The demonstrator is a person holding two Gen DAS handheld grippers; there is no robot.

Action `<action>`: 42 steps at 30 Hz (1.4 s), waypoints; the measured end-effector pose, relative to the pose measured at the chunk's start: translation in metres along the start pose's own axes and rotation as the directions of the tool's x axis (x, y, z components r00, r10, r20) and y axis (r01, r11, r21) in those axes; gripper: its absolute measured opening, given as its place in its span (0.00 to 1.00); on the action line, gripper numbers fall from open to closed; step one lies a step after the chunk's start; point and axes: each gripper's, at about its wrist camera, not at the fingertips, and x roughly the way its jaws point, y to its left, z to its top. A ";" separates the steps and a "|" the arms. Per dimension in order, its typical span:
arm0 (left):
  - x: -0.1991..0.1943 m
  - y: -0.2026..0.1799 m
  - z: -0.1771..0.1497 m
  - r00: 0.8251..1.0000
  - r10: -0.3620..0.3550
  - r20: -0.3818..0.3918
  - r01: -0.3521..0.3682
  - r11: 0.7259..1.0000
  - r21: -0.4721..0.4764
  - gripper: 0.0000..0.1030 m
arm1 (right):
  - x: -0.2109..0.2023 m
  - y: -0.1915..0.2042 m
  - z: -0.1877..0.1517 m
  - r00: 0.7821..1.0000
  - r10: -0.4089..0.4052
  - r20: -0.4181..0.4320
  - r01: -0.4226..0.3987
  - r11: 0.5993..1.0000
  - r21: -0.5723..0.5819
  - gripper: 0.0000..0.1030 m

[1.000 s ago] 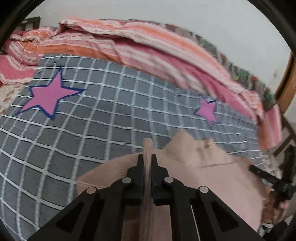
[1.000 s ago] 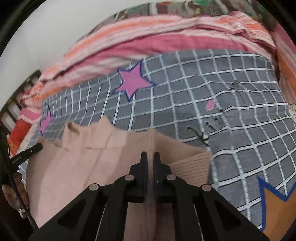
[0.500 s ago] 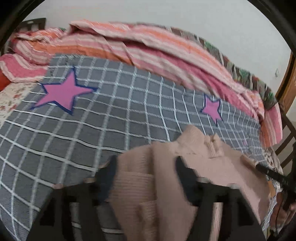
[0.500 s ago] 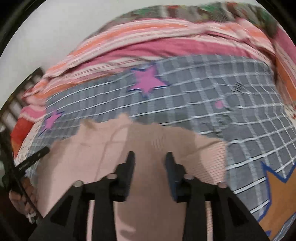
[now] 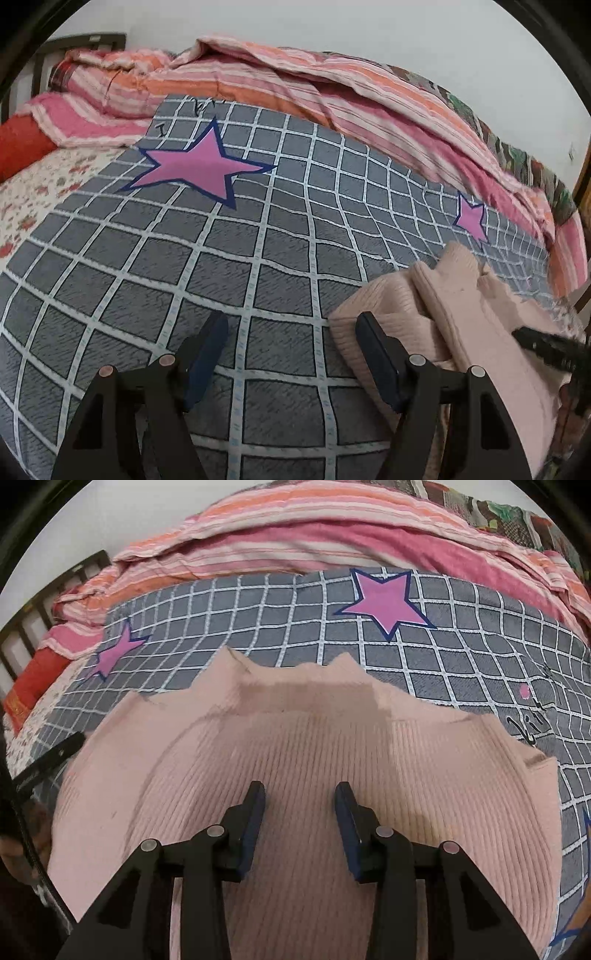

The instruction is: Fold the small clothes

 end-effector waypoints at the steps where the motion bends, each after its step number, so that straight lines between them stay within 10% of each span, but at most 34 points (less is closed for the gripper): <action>1: 0.002 -0.003 0.000 1.000 0.008 -0.001 -0.008 1.000 0.017 0.68 | 0.008 -0.001 0.005 1.000 -0.008 -0.011 0.008 1.000 0.018 0.38; 42: 0.003 0.002 -0.002 0.999 -0.042 0.006 0.043 0.999 -0.020 0.69 | 0.028 0.013 0.014 0.992 -0.124 0.008 0.125 0.992 -0.025 0.40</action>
